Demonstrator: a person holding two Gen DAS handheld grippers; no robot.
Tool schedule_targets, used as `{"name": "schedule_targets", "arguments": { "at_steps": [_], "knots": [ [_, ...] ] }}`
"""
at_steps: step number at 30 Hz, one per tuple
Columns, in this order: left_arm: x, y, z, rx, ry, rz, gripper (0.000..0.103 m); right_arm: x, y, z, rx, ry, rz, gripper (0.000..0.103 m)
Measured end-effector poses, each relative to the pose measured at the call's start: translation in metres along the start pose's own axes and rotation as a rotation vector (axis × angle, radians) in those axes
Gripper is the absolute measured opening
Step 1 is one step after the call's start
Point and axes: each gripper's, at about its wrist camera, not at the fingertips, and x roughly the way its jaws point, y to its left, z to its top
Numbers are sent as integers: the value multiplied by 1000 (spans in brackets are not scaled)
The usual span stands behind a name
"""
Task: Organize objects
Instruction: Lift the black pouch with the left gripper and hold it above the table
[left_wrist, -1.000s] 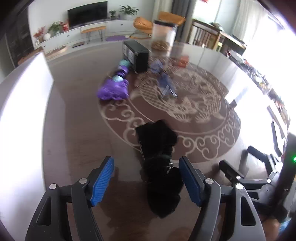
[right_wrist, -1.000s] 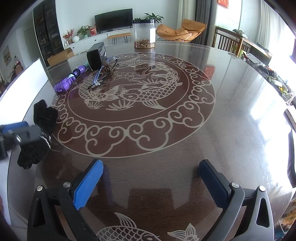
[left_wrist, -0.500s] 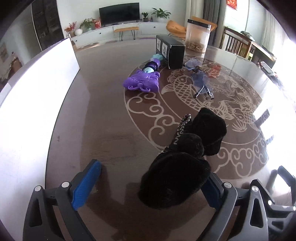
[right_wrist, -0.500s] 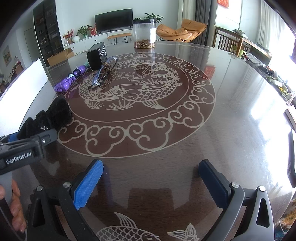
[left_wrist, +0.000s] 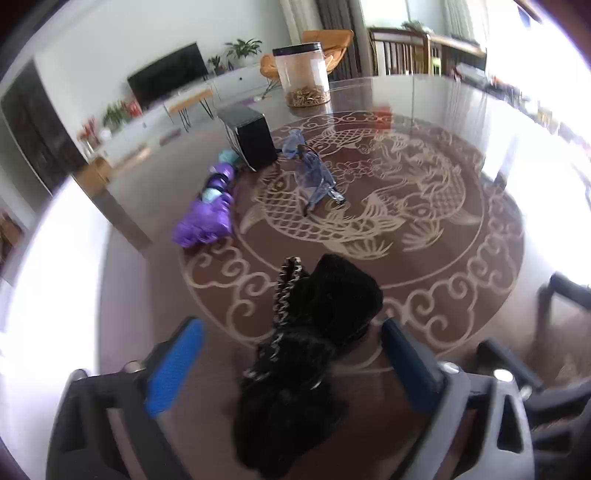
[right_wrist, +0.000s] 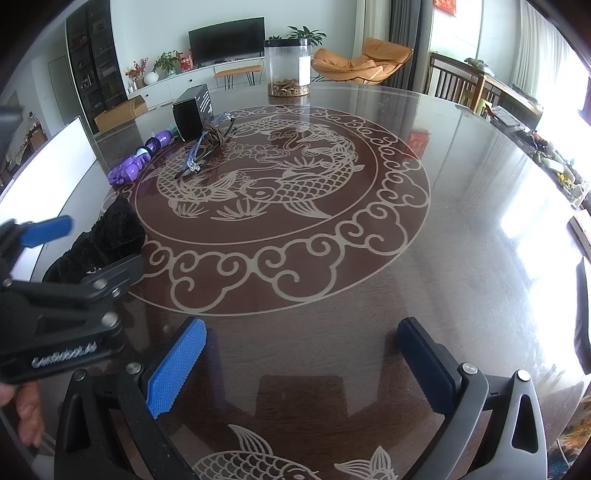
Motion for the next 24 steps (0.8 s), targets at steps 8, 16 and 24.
{"name": "schedule_targets", "arguments": {
  "at_steps": [8, 16, 24],
  "knots": [
    [-17, 55, -30, -375, 10, 40, 42, 0, 0, 0, 0, 0, 0, 103],
    [-11, 67, -43, -358, 16, 90, 95, 1, 0, 0, 0, 0, 0, 103],
    [-10, 63, -47, -357, 29, 86, 103, 1, 1, 0, 0, 0, 0, 103]
  ]
}}
